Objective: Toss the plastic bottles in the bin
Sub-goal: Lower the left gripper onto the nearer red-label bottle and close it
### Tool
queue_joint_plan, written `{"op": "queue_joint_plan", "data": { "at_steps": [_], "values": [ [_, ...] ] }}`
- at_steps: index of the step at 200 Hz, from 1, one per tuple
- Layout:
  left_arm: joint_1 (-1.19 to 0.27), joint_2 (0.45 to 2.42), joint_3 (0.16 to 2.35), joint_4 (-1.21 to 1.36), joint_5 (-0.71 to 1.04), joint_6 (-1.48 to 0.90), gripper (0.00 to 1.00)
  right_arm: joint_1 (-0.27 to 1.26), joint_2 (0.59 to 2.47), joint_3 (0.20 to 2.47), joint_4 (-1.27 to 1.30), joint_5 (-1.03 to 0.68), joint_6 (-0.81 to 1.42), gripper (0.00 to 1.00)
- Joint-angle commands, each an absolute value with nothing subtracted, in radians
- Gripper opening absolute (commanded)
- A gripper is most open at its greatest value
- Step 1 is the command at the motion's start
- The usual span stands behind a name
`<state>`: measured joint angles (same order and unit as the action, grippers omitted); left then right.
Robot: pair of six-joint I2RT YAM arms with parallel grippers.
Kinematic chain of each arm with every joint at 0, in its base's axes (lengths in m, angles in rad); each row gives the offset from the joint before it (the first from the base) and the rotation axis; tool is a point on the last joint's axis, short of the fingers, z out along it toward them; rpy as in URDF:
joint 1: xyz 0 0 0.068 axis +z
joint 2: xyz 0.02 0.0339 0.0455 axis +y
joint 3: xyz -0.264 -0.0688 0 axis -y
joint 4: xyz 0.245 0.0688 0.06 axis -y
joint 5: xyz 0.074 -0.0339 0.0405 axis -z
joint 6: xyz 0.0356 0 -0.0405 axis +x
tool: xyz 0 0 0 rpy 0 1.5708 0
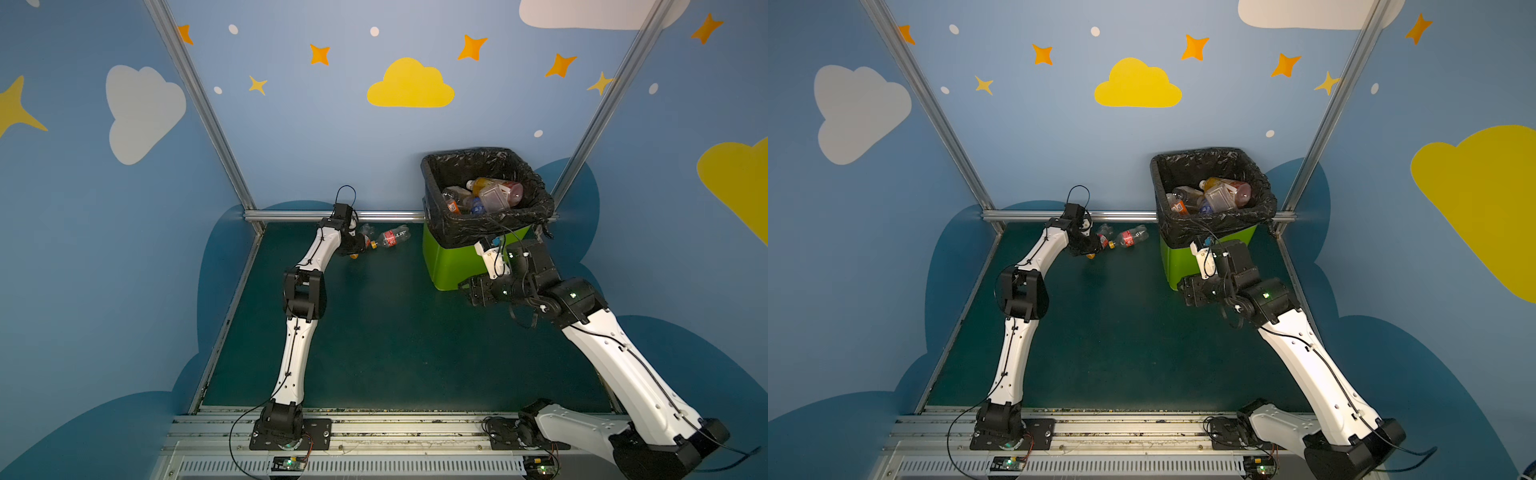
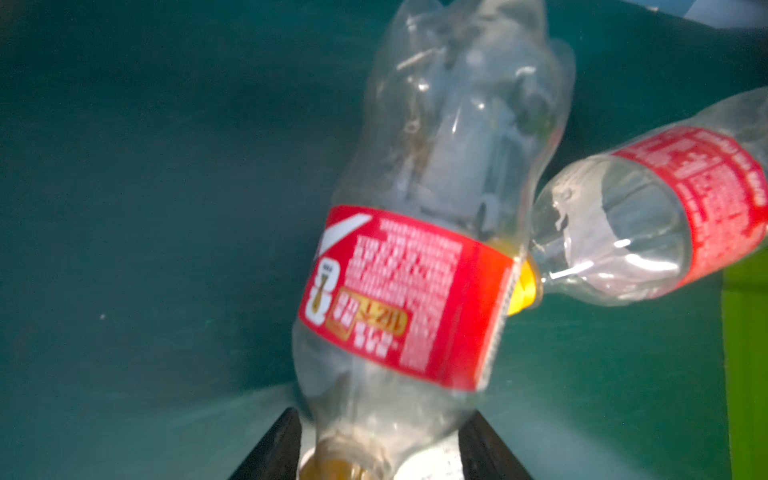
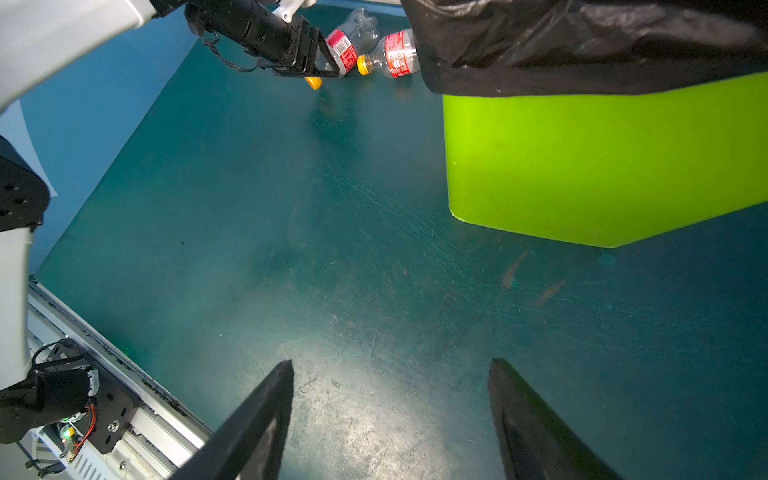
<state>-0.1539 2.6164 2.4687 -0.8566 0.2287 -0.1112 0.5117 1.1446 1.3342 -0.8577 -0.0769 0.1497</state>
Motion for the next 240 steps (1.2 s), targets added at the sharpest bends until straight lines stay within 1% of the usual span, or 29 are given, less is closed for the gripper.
{"op": "queue_joint_plan", "data": {
  "at_steps": [1,15,18,22,25,29,32,36,44,48,51,58,64,67,72,83,98,193,240],
  "values": [
    [-0.158,2.538,2.460,-0.904,0.219,-0.094,0.60,0.505,1.124,1.324,-0.864,-0.098,0.137,0.75],
    [-0.158,2.518,2.434,-0.900,0.188,-0.090,0.57,0.502,1.123,1.322,-0.861,-0.104,0.132,0.75],
    [-0.158,2.514,2.428,-0.897,0.188,-0.089,0.54,0.502,1.122,1.322,-0.860,-0.106,0.131,0.75],
    [-0.159,2.509,2.420,-0.892,0.187,-0.089,0.46,0.502,1.122,1.321,-0.860,-0.106,0.129,0.75],
    [-0.158,2.506,2.414,-0.890,0.186,-0.089,0.36,0.500,1.122,1.320,-0.860,-0.107,0.128,0.75],
    [-0.158,2.504,2.411,-0.888,0.184,-0.089,0.19,0.500,1.122,1.320,-0.860,-0.107,0.127,0.74],
    [-0.158,2.503,2.409,-0.888,0.182,-0.090,0.11,0.499,1.121,1.321,-0.860,-0.107,0.126,0.75],
    [-0.158,2.503,2.408,-0.887,0.180,-0.092,0.05,0.499,1.122,1.321,-0.860,-0.107,0.123,0.75],
    [-0.158,2.507,2.410,-0.888,0.179,-0.094,0.04,0.497,1.120,1.321,-0.859,-0.108,0.120,0.75],
    [-0.158,2.512,2.415,-0.888,0.180,-0.095,0.05,0.496,1.120,1.321,-0.860,-0.108,0.119,0.75],
    [-0.159,2.516,2.418,-0.890,0.182,-0.096,0.10,0.496,1.120,1.320,-0.860,-0.109,0.117,0.75],
    [-0.159,2.525,2.428,-0.894,0.182,-0.101,0.28,0.493,1.120,1.320,-0.862,-0.110,0.115,0.75],
    [-0.159,2.532,2.437,-0.897,0.185,-0.104,0.46,0.492,1.119,1.321,-0.864,-0.112,0.114,0.74],
    [-0.159,2.536,2.442,-0.899,0.186,-0.106,0.52,0.492,1.120,1.322,-0.865,-0.113,0.114,0.75],
    [-0.159,2.541,2.449,-0.902,0.184,-0.111,0.57,0.490,1.119,1.322,-0.865,-0.114,0.113,0.75],
    [-0.161,2.546,2.455,-0.905,0.181,-0.119,0.62,0.488,1.118,1.319,-0.864,-0.117,0.113,0.75],
    [-0.165,2.547,2.456,-0.906,0.169,-0.119,0.63,0.486,1.119,1.318,-0.865,-0.120,0.113,0.75],
    [-0.178,2.574,2.445,-0.926,0.103,-0.032,0.62,0.476,1.126,1.320,-0.866,-0.120,0.123,0.75],
    [-0.178,2.632,2.512,-0.918,0.115,-0.023,0.60,0.474,1.138,1.338,-0.877,-0.106,0.124,0.75]
  ]
}}
